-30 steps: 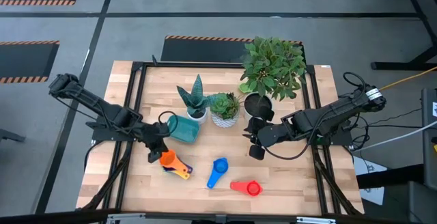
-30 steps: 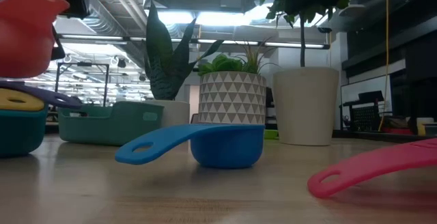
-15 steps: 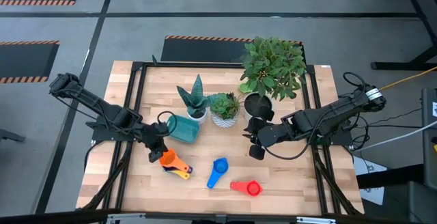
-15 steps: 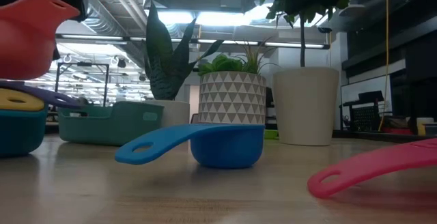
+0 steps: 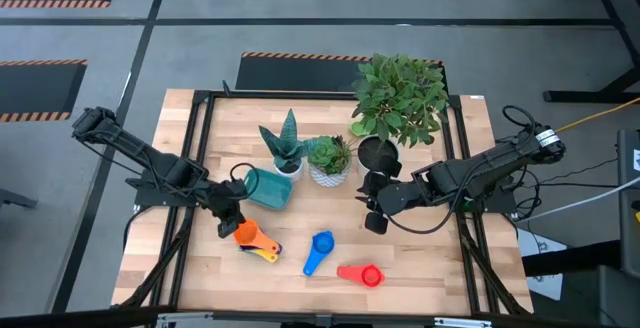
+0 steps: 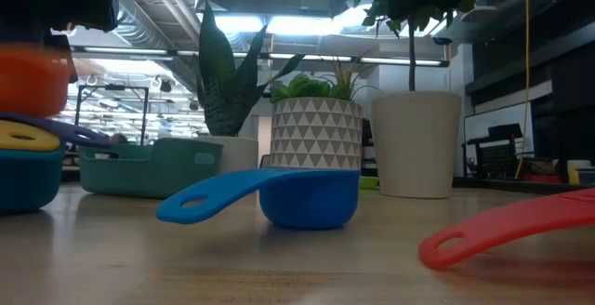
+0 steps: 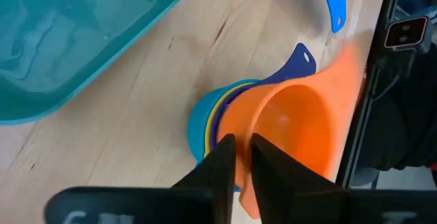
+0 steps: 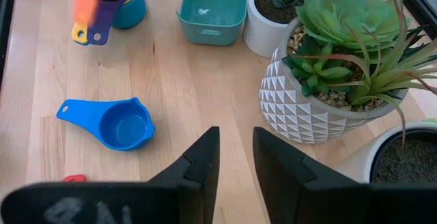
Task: Nest measuring cups in basket
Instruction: Stack the orange measuring cup into the violet measuring cup
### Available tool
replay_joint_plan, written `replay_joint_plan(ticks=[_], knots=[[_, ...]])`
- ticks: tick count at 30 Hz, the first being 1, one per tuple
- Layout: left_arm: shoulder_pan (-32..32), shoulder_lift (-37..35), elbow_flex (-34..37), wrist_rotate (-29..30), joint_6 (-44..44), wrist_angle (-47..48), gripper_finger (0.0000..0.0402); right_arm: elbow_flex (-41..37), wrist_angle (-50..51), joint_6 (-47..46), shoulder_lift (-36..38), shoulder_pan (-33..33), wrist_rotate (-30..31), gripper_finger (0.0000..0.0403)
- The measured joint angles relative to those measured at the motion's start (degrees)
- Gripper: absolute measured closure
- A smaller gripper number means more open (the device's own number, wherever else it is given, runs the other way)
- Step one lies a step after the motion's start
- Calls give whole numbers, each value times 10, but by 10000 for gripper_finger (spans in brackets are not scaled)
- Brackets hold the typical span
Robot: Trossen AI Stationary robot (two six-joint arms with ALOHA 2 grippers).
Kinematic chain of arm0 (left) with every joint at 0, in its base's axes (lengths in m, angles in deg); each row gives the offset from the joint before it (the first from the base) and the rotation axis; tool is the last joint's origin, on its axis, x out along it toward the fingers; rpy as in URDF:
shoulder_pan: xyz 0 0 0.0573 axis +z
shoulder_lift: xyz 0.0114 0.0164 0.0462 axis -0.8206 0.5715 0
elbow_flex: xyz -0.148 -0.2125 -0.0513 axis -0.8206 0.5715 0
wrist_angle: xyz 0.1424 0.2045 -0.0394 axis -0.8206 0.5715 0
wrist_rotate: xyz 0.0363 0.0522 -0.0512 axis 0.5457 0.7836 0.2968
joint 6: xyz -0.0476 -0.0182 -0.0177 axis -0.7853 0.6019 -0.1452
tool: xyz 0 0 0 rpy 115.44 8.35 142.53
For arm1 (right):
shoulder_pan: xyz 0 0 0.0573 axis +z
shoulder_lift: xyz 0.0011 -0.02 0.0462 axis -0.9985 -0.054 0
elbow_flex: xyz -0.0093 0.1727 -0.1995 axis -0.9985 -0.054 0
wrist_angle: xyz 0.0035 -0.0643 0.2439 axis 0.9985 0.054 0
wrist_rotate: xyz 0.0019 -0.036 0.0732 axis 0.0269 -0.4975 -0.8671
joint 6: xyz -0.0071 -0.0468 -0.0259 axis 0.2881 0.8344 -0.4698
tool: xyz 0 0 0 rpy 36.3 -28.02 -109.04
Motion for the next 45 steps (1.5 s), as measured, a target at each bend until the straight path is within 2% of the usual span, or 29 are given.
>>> replay_joint_plan(ticks=[11,29,34,38,45], knots=[[0,0,0,4,0,15,301,0,0,0,0,0,0,309],[0,0,0,16,6,3,302,0,0,0,0,0,0,309],[0,0,0,-31,4,-19,302,0,-6,3,-5,0,0,309],[-19,0,0,-74,-35,-78,303,0,-55,21,-21,-1,0,309],[-97,14,-1,-40,-162,-140,317,0,-203,114,-68,-2,-41,309]])
